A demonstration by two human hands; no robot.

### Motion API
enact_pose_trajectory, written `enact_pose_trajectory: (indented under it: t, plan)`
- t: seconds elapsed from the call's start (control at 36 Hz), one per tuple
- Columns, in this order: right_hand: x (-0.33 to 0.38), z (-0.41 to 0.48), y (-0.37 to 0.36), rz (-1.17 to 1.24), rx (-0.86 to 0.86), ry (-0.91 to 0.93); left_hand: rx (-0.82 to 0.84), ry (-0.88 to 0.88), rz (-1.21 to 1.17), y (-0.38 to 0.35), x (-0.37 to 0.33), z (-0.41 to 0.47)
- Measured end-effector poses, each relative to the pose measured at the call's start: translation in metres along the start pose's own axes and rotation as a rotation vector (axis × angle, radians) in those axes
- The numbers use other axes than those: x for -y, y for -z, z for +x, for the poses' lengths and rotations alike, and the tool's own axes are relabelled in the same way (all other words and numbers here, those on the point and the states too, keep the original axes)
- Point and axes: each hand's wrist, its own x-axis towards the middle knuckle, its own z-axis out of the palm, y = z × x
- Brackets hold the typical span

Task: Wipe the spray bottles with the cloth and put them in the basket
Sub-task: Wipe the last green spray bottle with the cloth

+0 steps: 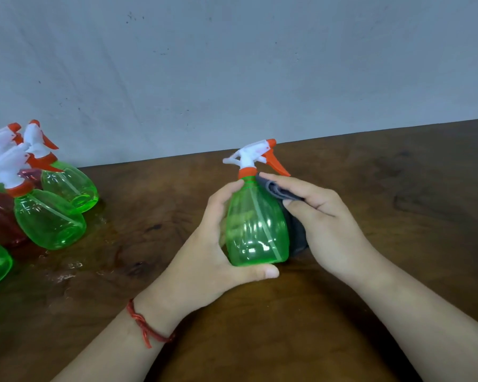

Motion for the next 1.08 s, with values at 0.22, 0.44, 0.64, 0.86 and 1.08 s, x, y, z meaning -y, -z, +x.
enact_pose_trajectory:
  t: [0.22,0.44,0.64,0.86,1.08]
  plan:
    - [-0.008,-0.001,-0.005,-0.154,-0.015,0.081,-0.043,-0.063,0.189,0.003,0.001,0.001]
    - [-0.015,-0.006,-0.010,-0.390,0.095,0.328,-0.281,0.061,0.143,0.003,0.010,0.004]
    - [-0.010,-0.009,-0.012,-0.587,0.227,0.402,-0.399,0.166,0.104,0.013,0.012,0.008]
    - [-0.012,-0.007,-0.011,-0.470,0.183,0.350,-0.307,0.121,0.136,0.013,0.008,0.006]
    - [-0.013,-0.003,-0.010,-0.289,0.047,0.204,-0.157,0.018,0.273,-0.002,0.003,0.002]
